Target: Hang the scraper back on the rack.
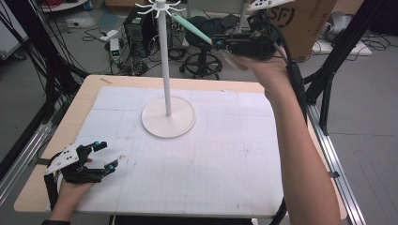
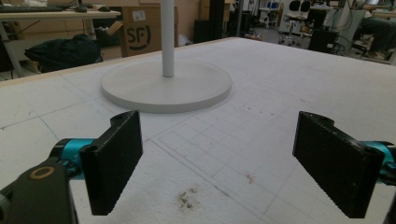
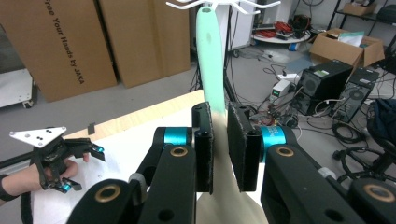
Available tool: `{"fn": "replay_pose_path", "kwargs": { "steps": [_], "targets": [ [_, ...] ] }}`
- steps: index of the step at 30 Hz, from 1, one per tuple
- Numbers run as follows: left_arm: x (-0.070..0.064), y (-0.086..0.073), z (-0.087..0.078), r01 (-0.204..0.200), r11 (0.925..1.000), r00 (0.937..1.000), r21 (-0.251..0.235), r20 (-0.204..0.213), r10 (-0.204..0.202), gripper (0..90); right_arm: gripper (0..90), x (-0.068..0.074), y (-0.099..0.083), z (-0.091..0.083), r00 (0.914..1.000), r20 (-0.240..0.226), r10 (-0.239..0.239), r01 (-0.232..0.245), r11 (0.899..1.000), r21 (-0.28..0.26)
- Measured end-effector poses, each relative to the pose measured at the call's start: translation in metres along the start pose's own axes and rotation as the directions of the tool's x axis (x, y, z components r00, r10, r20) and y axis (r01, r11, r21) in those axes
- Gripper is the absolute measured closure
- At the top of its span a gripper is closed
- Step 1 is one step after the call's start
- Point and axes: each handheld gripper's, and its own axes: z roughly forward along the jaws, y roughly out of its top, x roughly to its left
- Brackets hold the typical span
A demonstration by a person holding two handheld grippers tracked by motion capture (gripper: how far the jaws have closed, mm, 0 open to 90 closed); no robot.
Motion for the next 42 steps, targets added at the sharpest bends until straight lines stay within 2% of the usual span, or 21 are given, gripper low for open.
{"fn": "replay_pose_path", "kwargs": {
  "steps": [16,21,29,31,32,33,37,39,42],
  "targets": [
    [0.0,0.0,0.0,-0.003,1.0,1.0,-0.001,-0.001,0.003,16.5,81.2,-0.004,-0.004,0.01,0.9998,0.016,0.013,-0.014,0.999,0.042],
    [0.0,0.0,0.0,-0.003,1.0,1.0,-0.003,-0.002,0.003,16.5,81.3,-0.002,-0.004,0.014,1.0,0.006,0.007,-0.007,0.999,0.046],
    [0.0,0.0,0.0,-0.004,1.0,1.0,-0.003,0.0,0.004,16.4,80.5,-0.001,-0.005,0.023,0.9998,0.022,-0.001,0.0,0.998,0.064],
    [0.0,0.0,0.0,-0.005,1.0,1.0,-0.003,0.0,0.005,16.4,75.3,-0.001,-0.007,0.026,0.9994,0.025,-0.023,0.021,0.998,0.067],
    [0.0,0.0,0.0,-0.004,1.0,1.0,-0.003,0.0,0.004,16.4,66.5,0.0,-0.008,0.026,0.999,0.036,-0.027,0.025,0.998,0.051],
    [0.0,0.0,0.0,-0.005,1.0,1.0,-0.005,0.001,0.005,16.4,61.4,0.0,-0.009,0.026,0.9987,0.043,-0.027,0.025,0.999,0.039],
    [-0.001,0.0,0.0,-0.011,0.9999,0.9999,0.0,0.003,0.011,16.3,48.4,-0.001,-0.017,0.023,0.9981,0.042,-0.046,0.045,0.999,0.019],
    [-0.001,0.0,0.0,-0.01,0.9999,0.9999,-0.004,0.003,0.01,16.2,41.7,-0.003,-0.026,0.02,0.998,0.039,-0.05,0.05,0.999,0.006],
    [-0.001,0.0,0.0,-0.011,0.9999,0.9999,-0.005,0.003,0.011,16.2,34.7,-0.005,-0.046,0.013,0.9963,0.029,-0.081,0.082,0.996,-0.028]
  ]
}}
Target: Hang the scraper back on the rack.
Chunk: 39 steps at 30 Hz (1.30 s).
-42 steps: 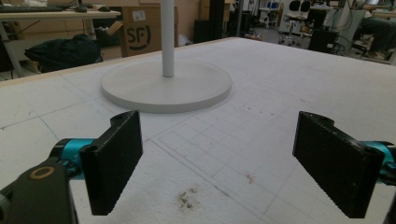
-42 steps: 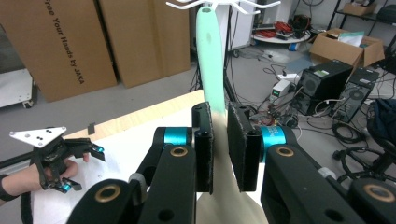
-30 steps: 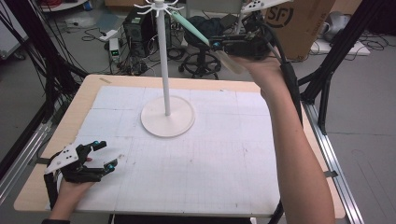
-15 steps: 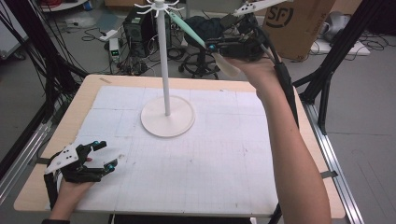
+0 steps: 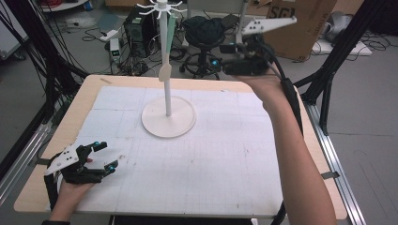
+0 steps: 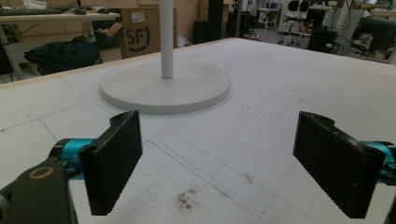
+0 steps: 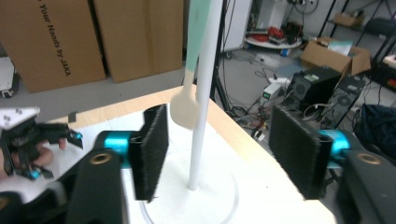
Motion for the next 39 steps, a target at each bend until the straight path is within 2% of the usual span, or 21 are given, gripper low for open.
{"fn": "replay_pose_path", "kwargs": {
  "steps": [3,5,8,11,15,18,21,24,30,39],
  "targets": [
    [0.0,0.0,0.0,0.0,1.0,1.0,0.002,0.0,0.0,16.1,29.6,0.002,-0.028,-0.009,0.9999,-0.007,-0.008,0.008,1.0,-0.01],
    [0.0,0.0,0.0,0.0,1.0,1.0,0.001,-0.002,0.0,16.1,28.0,0.006,-0.051,-0.016,0.9997,-0.013,-0.019,0.019,1.0,-0.016],
    [0.0,0.0,0.0,0.001,1.0,1.0,-0.004,-0.005,-0.001,16.1,26.9,0.011,-0.088,-0.025,0.9997,-0.02,-0.009,0.009,1.0,-0.016],
    [0.0,0.0,0.0,0.002,1.0,1.0,-0.004,-0.009,-0.002,16.1,25.1,0.016,-0.127,-0.033,0.9999,-0.016,0.007,-0.007,1.0,-0.017],
    [0.0,0.0,0.0,0.005,1.0,0.9999,-0.004,-0.01,-0.005,16.1,22.8,0.022,-0.178,-0.041,0.9986,-0.016,0.051,-0.051,0.999,-0.005],
    [0.001,0.0,-0.001,0.014,0.9999,0.9998,-0.005,-0.01,-0.014,16.1,21.9,0.026,-0.214,-0.045,0.9974,0.015,0.071,-0.072,0.997,0.029],
    [0.001,0.0,-0.001,0.013,0.9999,0.9999,-0.004,-0.009,-0.013,16.0,21.2,0.031,-0.243,-0.051,0.9947,0.036,0.096,-0.098,0.995,0.032],
    [0.001,0.0,-0.001,0.012,0.9999,0.9999,-0.004,-0.01,-0.012,16.0,20.7,0.038,-0.262,-0.058,0.9936,0.059,0.096,-0.097,0.995,0.012],
    [0.0,0.0,-0.001,0.005,1.0,0.9999,-0.003,-0.012,-0.005,16.0,20.3,0.047,-0.287,-0.063,0.9932,0.075,0.089,-0.089,0.996,-0.005],
    [0.0,0.0,-0.001,0.002,1.0,0.9998,-0.004,-0.019,-0.002,15.9,20.0,0.052,-0.317,-0.063,0.9863,0.109,0.124,-0.124,0.992,-0.012]
  ]
}}
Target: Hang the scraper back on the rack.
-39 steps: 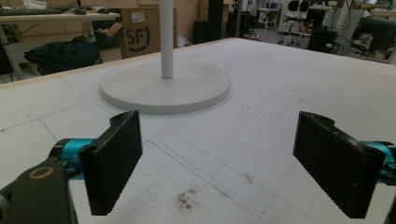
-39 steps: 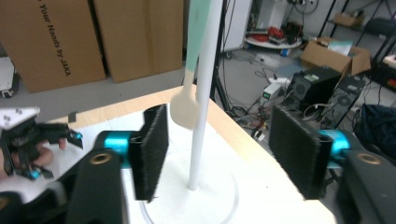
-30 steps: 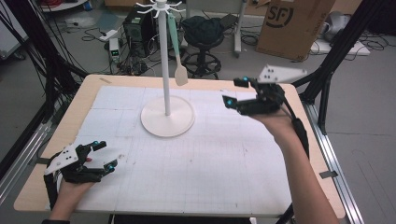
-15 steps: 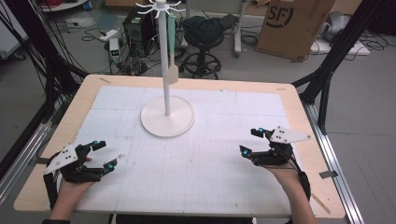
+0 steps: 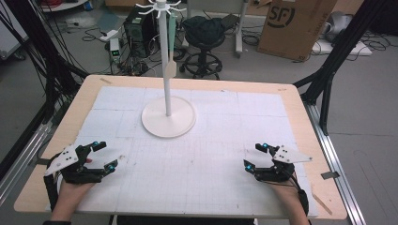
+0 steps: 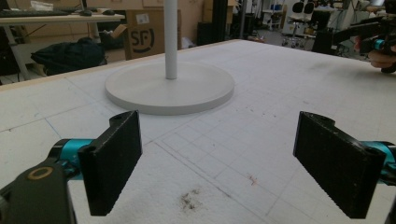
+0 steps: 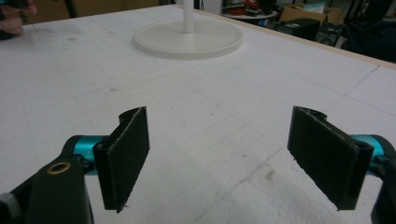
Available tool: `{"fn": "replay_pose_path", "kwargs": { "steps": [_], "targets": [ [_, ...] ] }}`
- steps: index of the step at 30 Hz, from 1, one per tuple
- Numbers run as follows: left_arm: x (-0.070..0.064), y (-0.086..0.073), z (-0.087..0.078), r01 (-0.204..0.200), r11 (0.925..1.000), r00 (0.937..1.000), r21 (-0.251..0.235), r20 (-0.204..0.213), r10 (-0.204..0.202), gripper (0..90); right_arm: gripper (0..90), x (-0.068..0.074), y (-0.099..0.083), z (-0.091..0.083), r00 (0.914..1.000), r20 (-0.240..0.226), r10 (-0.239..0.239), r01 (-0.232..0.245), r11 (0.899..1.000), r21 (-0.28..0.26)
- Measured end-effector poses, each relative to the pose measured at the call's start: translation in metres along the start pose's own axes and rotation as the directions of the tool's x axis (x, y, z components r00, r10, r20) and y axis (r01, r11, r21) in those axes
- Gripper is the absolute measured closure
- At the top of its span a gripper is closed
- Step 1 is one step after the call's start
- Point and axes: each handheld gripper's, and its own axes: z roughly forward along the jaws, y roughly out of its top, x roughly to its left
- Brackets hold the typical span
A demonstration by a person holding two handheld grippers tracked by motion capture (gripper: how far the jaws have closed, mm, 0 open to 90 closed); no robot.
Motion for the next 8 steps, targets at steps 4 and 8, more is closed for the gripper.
{"fn": "replay_pose_path", "kwargs": {
  "steps": [4,8],
  "targets": [
    [0.0,0.0,0.0,0.0,1.0,1.0,0.0,-0.001,0.0,16.0,19.7,-0.0011,-0.0045,-0.0026,0.9998,0.016,0.014,-0.014,1.0,-0.025],
    [-0.0001,0.0,0.0006,0.003,1.0,1.0,0.0,-0.001,-0.003,15.9,18.1,-0.0006,-0.0065,-0.0058,0.9987,0.045,0.023,-0.02,0.998,-0.065]
  ]
}}
